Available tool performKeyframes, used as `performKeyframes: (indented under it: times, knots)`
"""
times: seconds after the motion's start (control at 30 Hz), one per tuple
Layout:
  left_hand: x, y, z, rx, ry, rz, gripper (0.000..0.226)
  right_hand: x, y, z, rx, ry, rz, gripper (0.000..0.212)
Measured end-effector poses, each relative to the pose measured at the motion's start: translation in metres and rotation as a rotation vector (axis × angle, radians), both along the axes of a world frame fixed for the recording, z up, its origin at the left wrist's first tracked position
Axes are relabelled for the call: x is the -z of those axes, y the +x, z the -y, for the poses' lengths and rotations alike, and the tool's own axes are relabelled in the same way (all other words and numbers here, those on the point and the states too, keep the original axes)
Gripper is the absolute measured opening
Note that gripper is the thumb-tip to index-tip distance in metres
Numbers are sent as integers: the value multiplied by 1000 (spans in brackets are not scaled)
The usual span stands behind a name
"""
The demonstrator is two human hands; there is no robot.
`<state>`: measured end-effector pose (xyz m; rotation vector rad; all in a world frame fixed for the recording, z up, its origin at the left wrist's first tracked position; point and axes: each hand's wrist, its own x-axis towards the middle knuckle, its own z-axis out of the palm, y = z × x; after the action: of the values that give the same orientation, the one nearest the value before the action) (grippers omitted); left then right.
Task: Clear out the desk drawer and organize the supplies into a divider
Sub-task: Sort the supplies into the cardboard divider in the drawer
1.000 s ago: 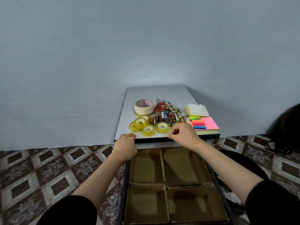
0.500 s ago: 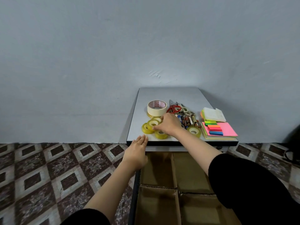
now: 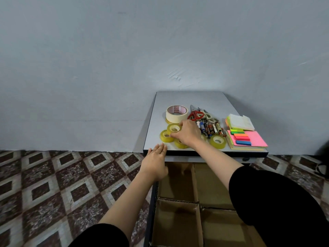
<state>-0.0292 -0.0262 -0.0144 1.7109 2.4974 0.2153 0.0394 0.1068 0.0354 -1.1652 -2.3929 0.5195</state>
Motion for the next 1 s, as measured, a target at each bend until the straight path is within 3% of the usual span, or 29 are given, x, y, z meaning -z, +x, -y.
performKeyframes:
  times: [0.17,0.3,0.47,0.67,0.87,1.0]
  knots:
    - [4,-5,0,-6,48,-38,66,-7,33,7,-19,-67,-158,45]
    - [11,-5,-4,-58,218,-41,56,10,72,19,-38,-83,-160,50]
    - [5,-13,-20,-258,575,284,36,41,122,31,-55,-174,-178,47]
    - [-9,-31,-56,-206,427,377,70,83,175,32,15,-284,-105,45]
    - [-7,-44,-65,-152,290,183,66,100,204,22,104,-321,-26,47]
    - [-7,-43,-52,-190,271,131,67,100,209,12,129,-319,-37,65]
